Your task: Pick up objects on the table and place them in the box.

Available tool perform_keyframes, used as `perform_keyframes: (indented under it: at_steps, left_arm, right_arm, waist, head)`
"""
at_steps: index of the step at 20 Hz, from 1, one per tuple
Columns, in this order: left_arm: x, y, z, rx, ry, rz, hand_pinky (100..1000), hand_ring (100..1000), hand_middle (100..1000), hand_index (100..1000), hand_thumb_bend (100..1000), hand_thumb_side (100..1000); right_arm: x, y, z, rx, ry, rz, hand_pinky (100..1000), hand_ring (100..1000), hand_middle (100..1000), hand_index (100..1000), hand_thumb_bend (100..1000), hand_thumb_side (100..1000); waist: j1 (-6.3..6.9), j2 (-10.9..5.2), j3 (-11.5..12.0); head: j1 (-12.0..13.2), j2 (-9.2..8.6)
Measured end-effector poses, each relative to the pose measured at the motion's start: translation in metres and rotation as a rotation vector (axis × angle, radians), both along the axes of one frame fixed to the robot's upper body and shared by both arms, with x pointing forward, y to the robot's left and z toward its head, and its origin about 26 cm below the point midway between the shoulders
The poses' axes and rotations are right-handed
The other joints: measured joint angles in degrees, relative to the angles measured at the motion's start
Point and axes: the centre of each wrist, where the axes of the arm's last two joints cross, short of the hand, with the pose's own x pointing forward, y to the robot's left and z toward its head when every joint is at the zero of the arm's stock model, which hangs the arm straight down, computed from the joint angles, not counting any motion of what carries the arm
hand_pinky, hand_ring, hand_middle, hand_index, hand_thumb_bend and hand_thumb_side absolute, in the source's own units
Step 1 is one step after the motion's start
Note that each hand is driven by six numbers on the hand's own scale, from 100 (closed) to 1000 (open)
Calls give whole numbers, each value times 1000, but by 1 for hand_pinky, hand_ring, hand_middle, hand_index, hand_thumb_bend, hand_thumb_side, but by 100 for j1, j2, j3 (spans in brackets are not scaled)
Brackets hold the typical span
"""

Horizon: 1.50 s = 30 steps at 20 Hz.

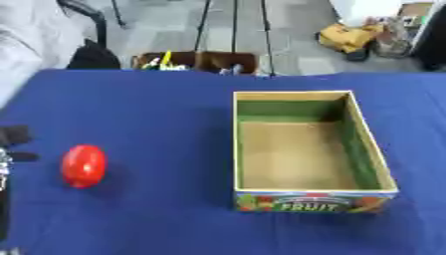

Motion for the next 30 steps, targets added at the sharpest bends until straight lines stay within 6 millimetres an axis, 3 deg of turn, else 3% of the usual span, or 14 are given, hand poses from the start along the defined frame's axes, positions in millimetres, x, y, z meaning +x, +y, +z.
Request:
perform_keyframes:
  at_steps: [7, 11, 14, 18, 21, 26, 30]
  left_arm:
    - [0, 0, 0, 26, -34, -24, 1000, 831, 788, 1000, 119, 1000]
    - [0, 0, 0, 49, -34, -33, 872, 852, 828, 1000, 100, 1000]
    - [0, 3, 2, 136, -14, -21, 897, 839, 823, 1000, 110, 964]
    - [-1, 12, 8, 351, 31, 52, 870, 757, 732, 982, 123, 902]
    - [-1, 21, 17, 500, 65, 104, 831, 759, 746, 1000, 123, 827]
    - [-1, 32, 35, 709, 143, 95, 804, 776, 758, 1000, 133, 785]
    - [-1, 40, 53, 856, 210, 60, 815, 801, 796, 1000, 147, 764]
  right_arm:
    - [0, 0, 0, 0, 0, 0, 392, 309, 264, 466, 100, 836]
    - [0, 0, 0, -1, 0, 0, 392, 309, 264, 466, 100, 836]
    - [0, 0, 0, -2, 0, 2, 392, 309, 263, 466, 100, 836]
    - [0, 0, 0, -3, 0, 3, 392, 309, 263, 466, 100, 836]
    - [0, 0, 0, -5, 1, 5, 392, 308, 263, 465, 100, 836]
    - [0, 1, -1, -8, 6, 10, 392, 308, 263, 465, 100, 835]
    - [-1, 1, -2, -9, 11, 9, 391, 309, 264, 465, 100, 834]
  waist:
    - [8, 27, 0]
    - [20, 49, 0]
    - [23, 58, 2]
    - [40, 58, 1]
    - [72, 55, -13]
    - [88, 4, -48]
    - [89, -79, -53]
  head:
    - [-9, 0]
    - [-24, 0]
    - [-37, 2]
    - [-53, 12]
    - [-55, 50]
    - [-55, 122]
    - [-34, 334]
